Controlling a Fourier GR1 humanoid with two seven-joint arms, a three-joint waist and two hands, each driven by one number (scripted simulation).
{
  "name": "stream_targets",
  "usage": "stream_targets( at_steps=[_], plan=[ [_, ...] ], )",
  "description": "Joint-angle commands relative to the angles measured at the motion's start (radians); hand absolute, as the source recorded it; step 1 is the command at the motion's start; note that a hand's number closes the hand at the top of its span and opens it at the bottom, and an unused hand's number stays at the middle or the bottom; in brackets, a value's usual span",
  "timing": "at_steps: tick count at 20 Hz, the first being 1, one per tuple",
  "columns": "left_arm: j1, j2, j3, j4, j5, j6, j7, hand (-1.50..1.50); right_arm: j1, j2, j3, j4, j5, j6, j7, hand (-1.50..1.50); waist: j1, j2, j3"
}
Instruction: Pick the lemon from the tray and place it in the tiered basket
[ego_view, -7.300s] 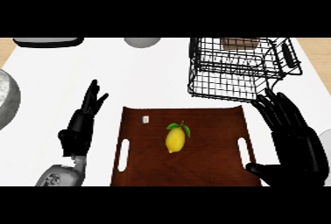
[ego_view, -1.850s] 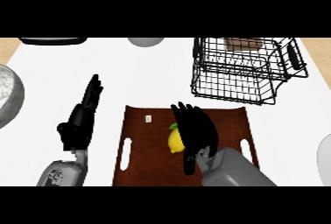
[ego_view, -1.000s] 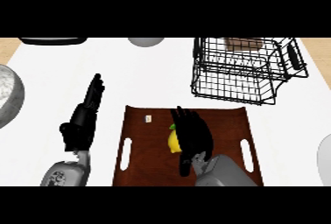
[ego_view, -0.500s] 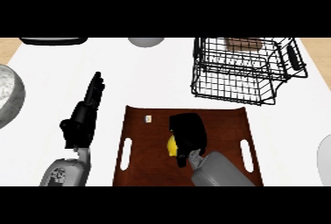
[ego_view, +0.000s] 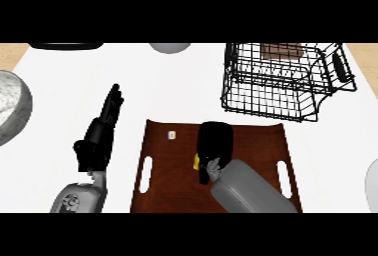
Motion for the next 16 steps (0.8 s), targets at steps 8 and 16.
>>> stream_targets(
  at_steps=[8, 16],
  plan=[
    [0.036, -0.007, 0.005, -0.004, 0.008, -0.003, -0.023, 0.0, -0.169, 0.006, -0.048, -0.102, 0.074, 0.079, 0.329, 1.5, -0.024, -0.006, 0.0],
    [0.028, 0.025, 0.02, -0.052, -0.003, -0.004, 0.04, 0.0, -0.345, 0.005, -0.197, -0.285, 0.145, 0.237, 0.389, 1.5, -0.036, -0.017, 0.0]
  ],
)
